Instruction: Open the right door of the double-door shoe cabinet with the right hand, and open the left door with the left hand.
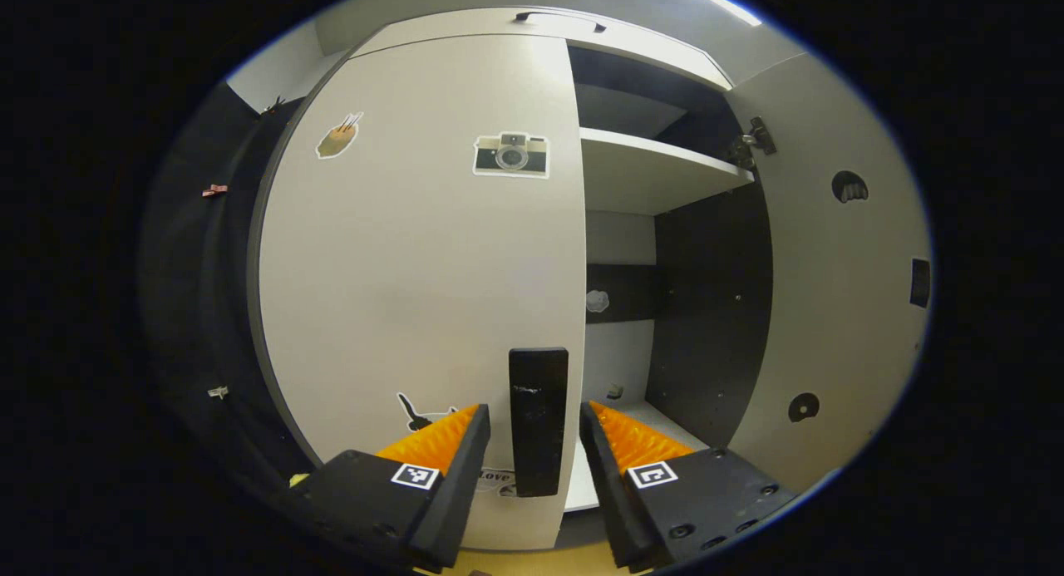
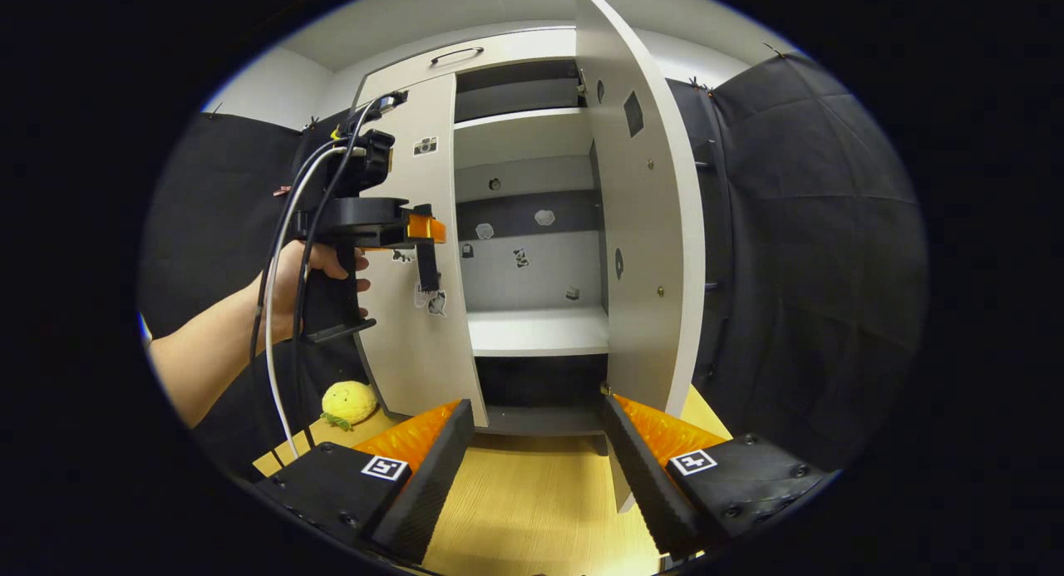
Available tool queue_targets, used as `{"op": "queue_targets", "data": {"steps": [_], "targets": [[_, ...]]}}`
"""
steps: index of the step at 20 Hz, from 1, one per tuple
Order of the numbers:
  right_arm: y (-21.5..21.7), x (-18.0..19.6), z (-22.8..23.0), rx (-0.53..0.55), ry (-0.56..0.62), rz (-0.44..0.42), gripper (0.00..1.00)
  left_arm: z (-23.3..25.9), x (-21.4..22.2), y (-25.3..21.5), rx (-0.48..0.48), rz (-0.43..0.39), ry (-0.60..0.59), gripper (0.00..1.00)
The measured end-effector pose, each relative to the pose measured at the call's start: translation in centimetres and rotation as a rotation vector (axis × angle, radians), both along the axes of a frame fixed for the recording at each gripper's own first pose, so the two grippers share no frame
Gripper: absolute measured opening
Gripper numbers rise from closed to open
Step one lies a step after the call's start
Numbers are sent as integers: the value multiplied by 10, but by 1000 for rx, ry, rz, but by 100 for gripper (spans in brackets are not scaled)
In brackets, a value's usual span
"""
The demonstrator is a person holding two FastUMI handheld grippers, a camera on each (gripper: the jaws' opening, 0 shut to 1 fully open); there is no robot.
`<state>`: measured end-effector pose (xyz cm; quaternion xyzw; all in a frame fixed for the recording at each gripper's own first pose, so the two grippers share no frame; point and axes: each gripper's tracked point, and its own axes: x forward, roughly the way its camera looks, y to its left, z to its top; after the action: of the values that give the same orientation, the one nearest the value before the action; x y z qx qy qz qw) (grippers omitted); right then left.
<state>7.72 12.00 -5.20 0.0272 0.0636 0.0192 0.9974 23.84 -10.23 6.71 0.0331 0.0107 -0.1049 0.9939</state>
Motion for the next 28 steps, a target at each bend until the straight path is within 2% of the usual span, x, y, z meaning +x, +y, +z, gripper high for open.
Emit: {"op": "queue_targets", "data": {"steps": [8,12,17,23,25,28], "targets": [[-7,5,-2,3,6,-26,98,-5,12,-4,-14,5,14,42],[-7,5,-5,6,15,-27,98,-6,12,-4,-14,4,15,35],[-4,4,-9,6,30,-25,98,-12,11,-4,6,-2,34,33],[-5,1,-6,15,21,-27,98,-11,11,-4,-11,-8,24,24],[-4,1,-5,17,17,-27,98,-10,10,-4,-18,-9,16,17],[-2,-1,-6,12,23,-24,98,-11,5,-3,-38,-21,17,15]]}}
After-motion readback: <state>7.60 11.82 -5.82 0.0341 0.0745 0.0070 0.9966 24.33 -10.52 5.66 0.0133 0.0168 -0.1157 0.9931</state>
